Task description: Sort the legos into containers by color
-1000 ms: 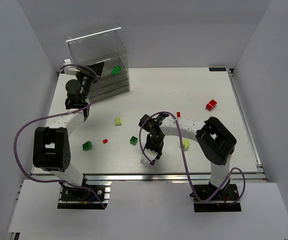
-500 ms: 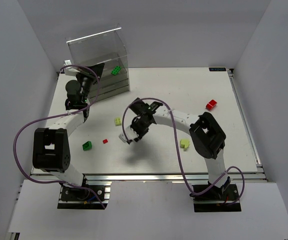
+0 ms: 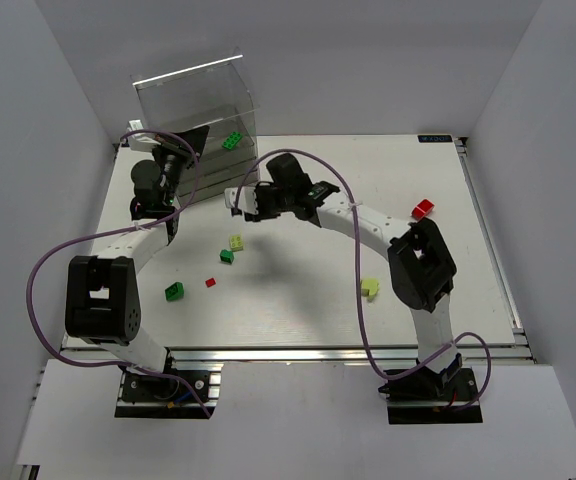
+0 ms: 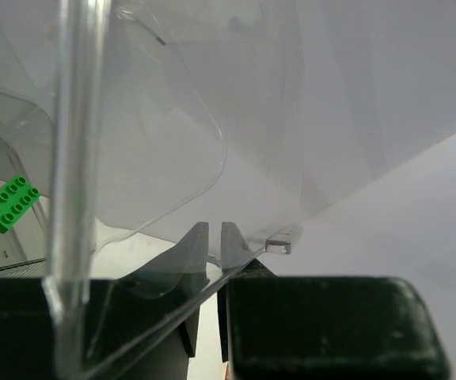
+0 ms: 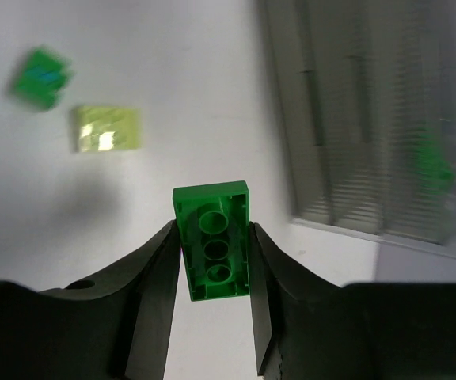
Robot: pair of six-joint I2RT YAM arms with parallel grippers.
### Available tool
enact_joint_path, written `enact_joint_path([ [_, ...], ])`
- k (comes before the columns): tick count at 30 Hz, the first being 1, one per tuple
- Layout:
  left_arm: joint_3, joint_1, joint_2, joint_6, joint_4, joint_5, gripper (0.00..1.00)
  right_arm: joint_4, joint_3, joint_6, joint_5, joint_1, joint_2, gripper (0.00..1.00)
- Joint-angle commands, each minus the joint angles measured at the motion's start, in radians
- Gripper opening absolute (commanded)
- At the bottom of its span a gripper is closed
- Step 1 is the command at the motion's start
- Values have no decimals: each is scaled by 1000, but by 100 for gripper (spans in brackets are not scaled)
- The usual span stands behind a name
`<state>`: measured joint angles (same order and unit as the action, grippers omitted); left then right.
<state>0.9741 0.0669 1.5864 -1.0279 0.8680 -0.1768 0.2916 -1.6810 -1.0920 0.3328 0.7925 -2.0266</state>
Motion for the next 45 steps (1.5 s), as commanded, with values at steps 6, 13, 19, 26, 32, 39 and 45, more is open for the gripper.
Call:
enact_joint_path([
  [6,44,-7,-60,17,17,-15,23,-623,-121,228,-159,-3,-133,0],
  [13,54,-7,-57,25,26,-30,23,-1066,-158,279,-245,-4,-264,0],
  [19,67,-7,-43,28,38,-41,23,-1250,-193,323,-271,-10,-340,0],
  [26,84,-7,-25,25,48,-43,23,-1267,-339,486,-328,-22,-440,0],
  [32,80,-7,-29,29,49,-44,23,-1194,-528,665,-416,-38,-547,0],
  [39,60,-7,-25,22,71,-36,23,-1148,-586,820,-426,-53,-590,0],
  [45,63,-7,-25,17,75,-39,23,-1118,-625,891,-436,-61,-624,0],
])
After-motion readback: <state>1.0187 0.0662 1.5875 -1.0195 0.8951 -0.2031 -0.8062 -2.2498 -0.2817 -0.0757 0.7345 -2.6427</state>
